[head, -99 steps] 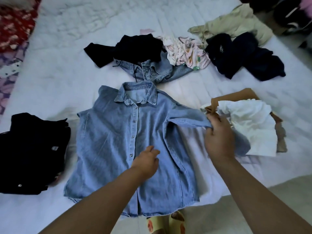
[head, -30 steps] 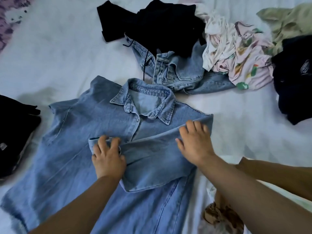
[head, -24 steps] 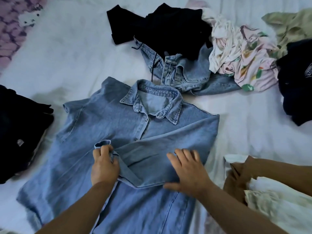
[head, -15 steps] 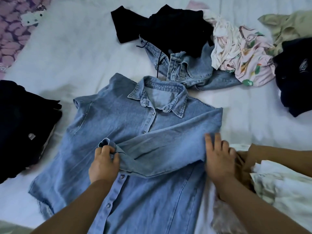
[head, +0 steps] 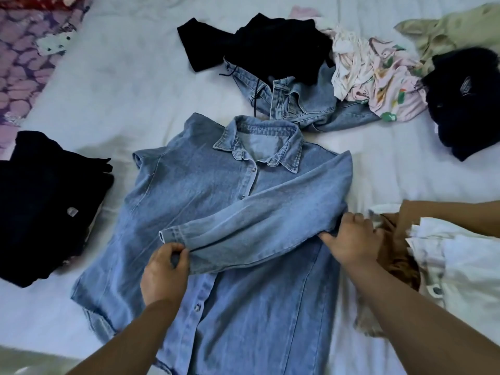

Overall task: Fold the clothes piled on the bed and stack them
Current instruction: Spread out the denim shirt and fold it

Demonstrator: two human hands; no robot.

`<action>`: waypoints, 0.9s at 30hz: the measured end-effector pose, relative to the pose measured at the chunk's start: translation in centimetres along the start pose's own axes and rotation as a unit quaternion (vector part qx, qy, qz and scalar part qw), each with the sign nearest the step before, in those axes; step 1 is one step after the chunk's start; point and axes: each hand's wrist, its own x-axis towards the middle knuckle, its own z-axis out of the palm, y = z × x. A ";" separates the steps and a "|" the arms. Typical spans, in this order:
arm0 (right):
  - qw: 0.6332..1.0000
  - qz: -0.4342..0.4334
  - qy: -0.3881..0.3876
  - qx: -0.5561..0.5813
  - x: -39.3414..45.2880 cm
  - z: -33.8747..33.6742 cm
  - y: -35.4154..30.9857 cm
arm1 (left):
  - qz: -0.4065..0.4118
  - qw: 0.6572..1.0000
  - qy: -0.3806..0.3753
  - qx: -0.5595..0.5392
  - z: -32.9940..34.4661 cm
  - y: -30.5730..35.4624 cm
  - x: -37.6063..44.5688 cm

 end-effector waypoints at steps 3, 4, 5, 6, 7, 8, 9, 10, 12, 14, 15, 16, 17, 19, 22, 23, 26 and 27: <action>0.995 0.005 0.080 0.058 0.2 0.8 -0.7 | 0.029 0.999 0.002 -0.026 0.3 -0.4 0.6; 0.991 0.011 0.100 0.083 0.4 0.9 -0.7 | 0.033 0.999 0.007 -0.037 0.3 -0.5 0.8; 0.989 0.022 0.111 0.100 0.8 0.8 -0.7 | 0.034 0.998 0.014 -0.047 0.3 -0.6 0.9; 0.987 0.034 0.116 0.109 1.3 0.4 -0.6 | 0.037 0.998 0.021 -0.055 0.3 -0.6 1.1; 0.985 0.040 0.119 0.115 1.8 0.0 -0.3 | 0.041 0.997 0.028 -0.061 0.2 -0.7 1.3; 0.985 0.038 0.119 0.119 2.3 -0.5 0.1 | 0.046 0.996 0.035 -0.068 0.1 -0.7 1.4; 0.985 0.031 0.113 0.125 2.8 -0.9 0.5 | 0.051 0.995 0.040 -0.074 0.0 -0.7 1.5; 0.986 0.023 0.100 0.131 3.1 -1.4 1.0 | 0.053 0.994 0.044 -0.081 -0.1 -0.5 1.6; 0.989 0.007 0.073 0.126 3.6 -2.0 1.9 | 0.056 0.992 0.052 -0.096 -0.3 -0.1 1.8; 0.995 -0.014 0.065 0.079 3.5 -2.2 2.8 | 0.058 0.991 0.053 -0.109 -0.4 0.5 1.4; 0.997 -0.023 0.059 0.041 3.4 -2.2 3.2 | 0.063 0.991 0.050 -0.105 -0.4 0.7 1.1; 0.998 -0.030 0.048 -0.003 3.2 -2.2 3.7 | 0.070 0.992 0.042 -0.095 -0.3 0.9 0.7; 0.998 -0.033 0.033 -0.042 3.0 -2.3 4.0 | 0.070 0.994 0.023 -0.080 -0.2 0.9 0.2; 0.996 -0.031 0.007 -0.085 2.8 -2.6 4.5 | 0.040 0.997 -0.057 -0.023 0.3 0.4 -0.4; 0.994 -0.017 -0.034 -0.106 2.5 -3.7 3.6 | 0.059 0.985 -0.127 0.104 0.9 -0.7 -1.0; 0.991 -0.026 -0.035 -0.123 2.2 -4.0 2.9 | 0.087 0.984 -0.113 0.110 1.0 -1.0 -1.0; 0.980 -0.119 0.003 -0.157 0.4 -4.4 0.2 | 0.164 0.974 -0.105 0.115 1.3 -1.1 -0.8; 0.976 -0.163 0.006 -0.143 -0.3 -4.2 -0.7 | 0.189 0.966 -0.121 0.126 1.5 -1.2 -0.5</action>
